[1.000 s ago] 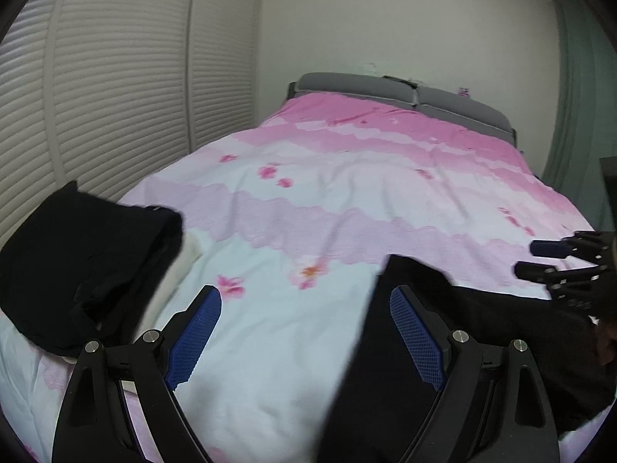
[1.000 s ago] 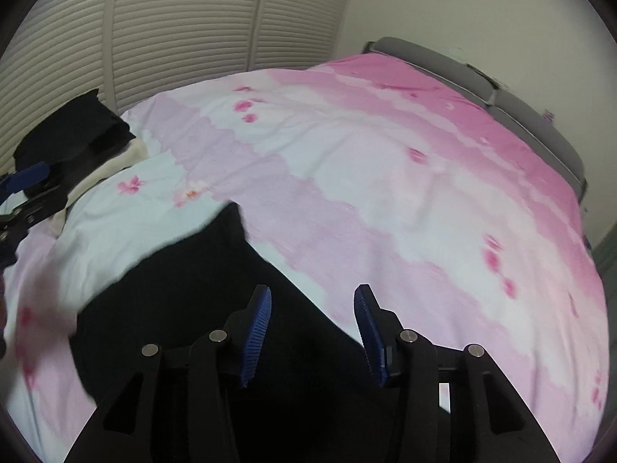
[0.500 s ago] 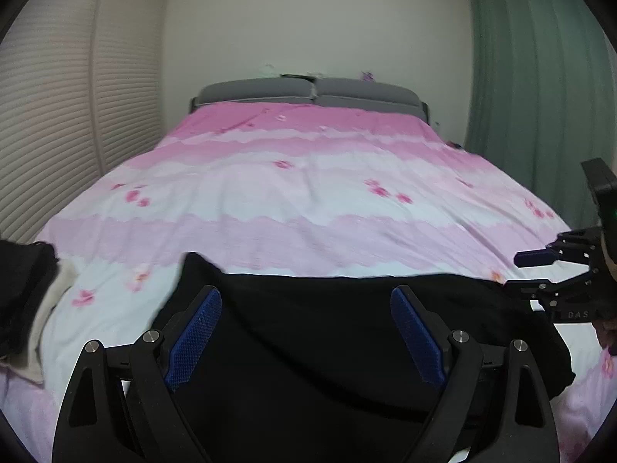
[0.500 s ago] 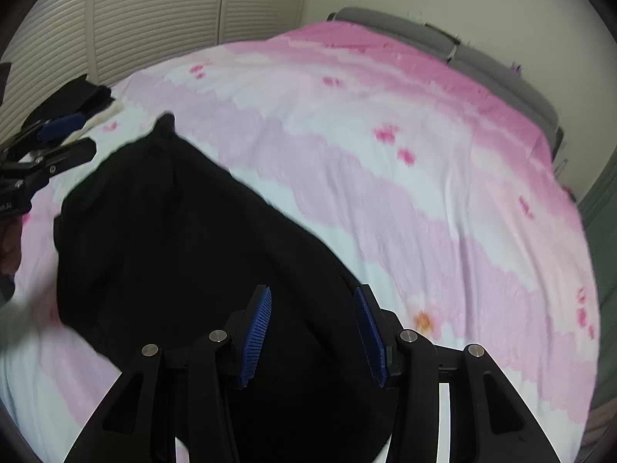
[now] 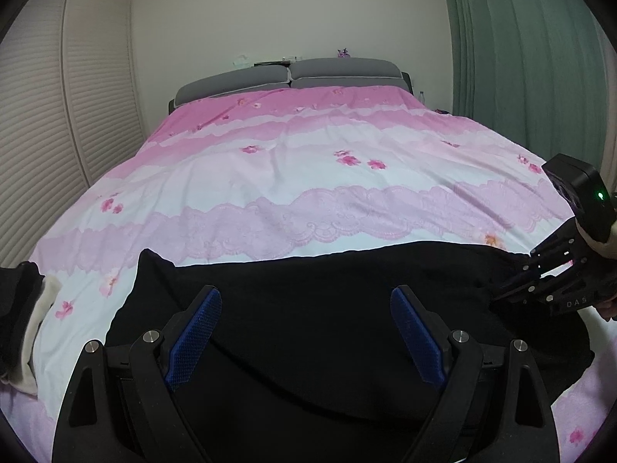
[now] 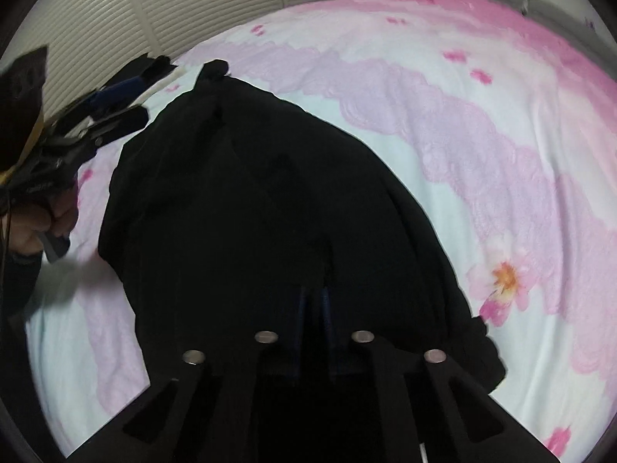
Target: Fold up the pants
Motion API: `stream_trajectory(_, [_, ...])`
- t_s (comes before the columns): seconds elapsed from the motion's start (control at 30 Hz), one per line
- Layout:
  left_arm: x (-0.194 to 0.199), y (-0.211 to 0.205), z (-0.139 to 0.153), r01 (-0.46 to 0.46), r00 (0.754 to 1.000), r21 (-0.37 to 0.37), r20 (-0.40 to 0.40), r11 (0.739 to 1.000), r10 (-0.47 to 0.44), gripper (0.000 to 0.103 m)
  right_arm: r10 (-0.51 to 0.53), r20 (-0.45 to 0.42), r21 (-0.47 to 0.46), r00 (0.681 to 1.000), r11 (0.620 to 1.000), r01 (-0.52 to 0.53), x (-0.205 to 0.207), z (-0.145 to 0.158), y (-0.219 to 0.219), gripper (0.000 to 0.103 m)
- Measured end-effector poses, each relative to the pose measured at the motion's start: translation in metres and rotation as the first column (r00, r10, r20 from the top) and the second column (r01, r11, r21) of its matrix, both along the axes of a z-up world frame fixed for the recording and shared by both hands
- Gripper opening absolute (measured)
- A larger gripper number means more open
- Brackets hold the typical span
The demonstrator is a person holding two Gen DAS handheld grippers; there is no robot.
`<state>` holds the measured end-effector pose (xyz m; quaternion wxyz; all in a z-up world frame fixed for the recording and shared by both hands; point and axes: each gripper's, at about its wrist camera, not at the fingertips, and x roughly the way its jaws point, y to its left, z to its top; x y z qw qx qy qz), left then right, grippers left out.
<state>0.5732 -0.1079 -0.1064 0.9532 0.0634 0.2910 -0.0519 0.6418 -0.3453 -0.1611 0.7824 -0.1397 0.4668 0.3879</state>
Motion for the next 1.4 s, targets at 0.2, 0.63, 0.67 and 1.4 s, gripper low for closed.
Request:
stream_trajectory(0.2, [0.005,-0.003,0.009,-0.002,1.0,0.004,0.022,1.0,0.002,0.09,-0.082,0.115,0.07,0.99,0.995,0.074,0.002,0.037,-0.017,0.003])
stream_trajectory(0.63, [0.022,-0.006,0.006,-0.014,1.0,0.069,0.024,0.998,0.013,0.09,-0.318,0.147,-0.055,0.936,0.943,0.329,0.036,0.0,-0.036,0.011])
stream_trajectory(0.67, [0.023,-0.005,0.004,-0.016,1.0,0.069,0.019,0.998,0.015,0.09,-0.33,0.173,-0.061,0.928,0.937,0.344,0.034,0.002,-0.037,0.02])
stream_trajectory(1.4, [-0.131,0.16,0.032,-0.169,0.985,0.068,0.044,0.983,0.166,0.09,-0.682,0.272,0.324,0.679,0.729,0.603,-0.211,0.05,0.123,0.069])
